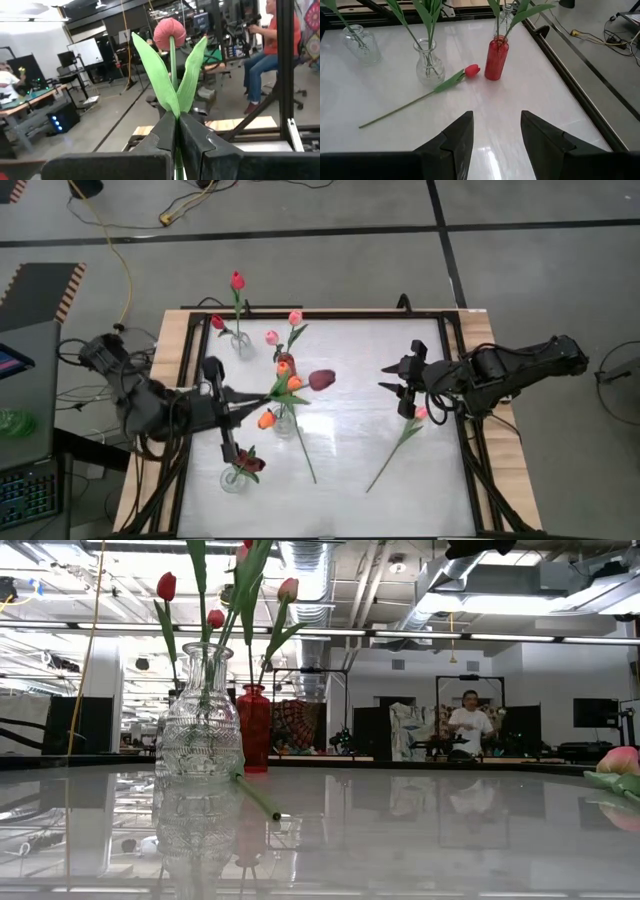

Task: Sort flowers into vase by color
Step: Put the dark red tulip into the bottom transparent vase

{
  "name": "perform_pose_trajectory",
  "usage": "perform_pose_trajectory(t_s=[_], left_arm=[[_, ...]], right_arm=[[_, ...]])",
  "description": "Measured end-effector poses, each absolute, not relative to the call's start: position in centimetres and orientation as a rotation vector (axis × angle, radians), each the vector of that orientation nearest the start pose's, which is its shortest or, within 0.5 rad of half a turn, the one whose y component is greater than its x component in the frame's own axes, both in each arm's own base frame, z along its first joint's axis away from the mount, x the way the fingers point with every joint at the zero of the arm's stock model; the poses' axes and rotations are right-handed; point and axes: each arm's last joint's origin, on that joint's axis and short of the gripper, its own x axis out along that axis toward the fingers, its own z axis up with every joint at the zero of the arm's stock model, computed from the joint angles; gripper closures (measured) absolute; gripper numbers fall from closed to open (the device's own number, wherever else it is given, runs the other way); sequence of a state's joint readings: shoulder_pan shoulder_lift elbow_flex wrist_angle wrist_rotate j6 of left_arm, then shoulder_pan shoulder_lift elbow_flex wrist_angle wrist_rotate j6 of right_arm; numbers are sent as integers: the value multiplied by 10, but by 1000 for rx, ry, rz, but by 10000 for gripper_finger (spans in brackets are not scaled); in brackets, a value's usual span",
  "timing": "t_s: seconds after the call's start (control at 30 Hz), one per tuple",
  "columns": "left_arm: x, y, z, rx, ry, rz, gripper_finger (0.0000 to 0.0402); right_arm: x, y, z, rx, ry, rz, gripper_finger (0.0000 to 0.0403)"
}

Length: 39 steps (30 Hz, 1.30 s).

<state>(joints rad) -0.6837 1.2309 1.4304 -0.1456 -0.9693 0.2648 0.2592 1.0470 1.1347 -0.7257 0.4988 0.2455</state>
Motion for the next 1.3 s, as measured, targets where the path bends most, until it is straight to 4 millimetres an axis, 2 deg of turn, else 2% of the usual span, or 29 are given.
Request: perform_pose_trajectory(t_s=[0.17, 0.37, 0.57, 0.73, 0.9, 1.17, 1.3], left_arm=[[188, -137, 437, 148, -62, 278, 401], [165, -123, 394, -11, -184, 250, 401], [147, -114, 356, -137, -270, 202, 401], [141, -113, 335, -174, -301, 171, 401], [140, -113, 330, -189, -318, 131, 401], [142, -112, 331, -182, -340, 103, 401], [146, -108, 331, -169, -354, 94, 401]], right_arm=[[200, 39, 358, 3, 552, -298, 214], [208, 42, 355, 11, 557, -272, 214], [225, 48, 347, 6, 569, -265, 214], [247, 54, 336, 8, 565, -261, 214], [269, 62, 335, 65, 465, -200, 214], [303, 73, 355, 194, 89, -104, 214], [320, 72, 358, 245, -71, -103, 214]])
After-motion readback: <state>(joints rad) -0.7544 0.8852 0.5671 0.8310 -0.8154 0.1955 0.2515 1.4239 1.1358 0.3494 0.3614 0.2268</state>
